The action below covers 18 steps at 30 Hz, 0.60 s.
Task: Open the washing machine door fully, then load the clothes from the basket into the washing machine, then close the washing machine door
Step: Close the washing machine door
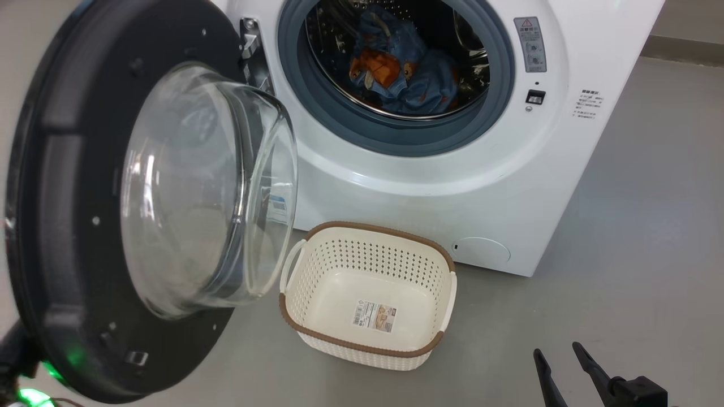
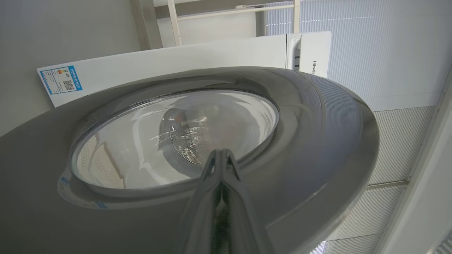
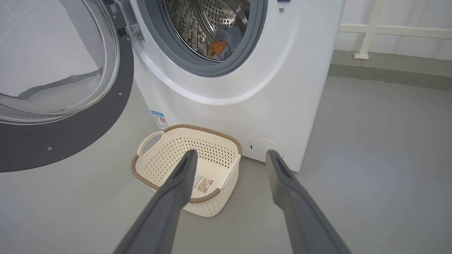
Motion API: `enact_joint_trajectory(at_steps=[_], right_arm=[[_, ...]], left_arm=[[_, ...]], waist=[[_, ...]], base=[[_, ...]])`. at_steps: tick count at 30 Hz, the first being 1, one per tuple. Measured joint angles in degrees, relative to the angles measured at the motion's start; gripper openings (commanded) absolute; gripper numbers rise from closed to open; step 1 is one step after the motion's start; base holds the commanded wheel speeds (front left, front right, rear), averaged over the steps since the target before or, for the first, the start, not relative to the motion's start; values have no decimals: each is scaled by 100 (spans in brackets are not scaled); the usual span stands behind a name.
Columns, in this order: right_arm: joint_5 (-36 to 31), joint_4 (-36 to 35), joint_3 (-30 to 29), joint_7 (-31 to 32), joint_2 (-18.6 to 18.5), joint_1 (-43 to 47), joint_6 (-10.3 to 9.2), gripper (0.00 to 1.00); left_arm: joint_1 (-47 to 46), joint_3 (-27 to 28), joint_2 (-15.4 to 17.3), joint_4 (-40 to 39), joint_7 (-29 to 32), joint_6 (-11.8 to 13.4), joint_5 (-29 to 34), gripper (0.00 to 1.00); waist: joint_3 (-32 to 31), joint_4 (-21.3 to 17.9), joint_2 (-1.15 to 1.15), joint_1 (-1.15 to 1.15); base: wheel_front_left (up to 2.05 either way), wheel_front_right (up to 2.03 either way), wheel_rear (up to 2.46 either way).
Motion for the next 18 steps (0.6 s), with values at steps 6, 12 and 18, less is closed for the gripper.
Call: enact_joint_trajectory(at_steps=[6,12,18], right_arm=[[4,-5,-87,0,41,1,0,100],[9,-7,-96,0,75,5,0,100],[18,-40,-115,0,92,77,0,100]], left_arm=[[182,-163,-386,-470,109,0,7,0],[478,-570,-672,-869,207,1,75,0],[756,-1106,-716,-1250,253,1,74,0]], waist=[[-34,-56,0,0],[-82,-147,0,0],[-105,-283,0,0]], base=[[0,0,0],[0,0,0],[0,0,0]])
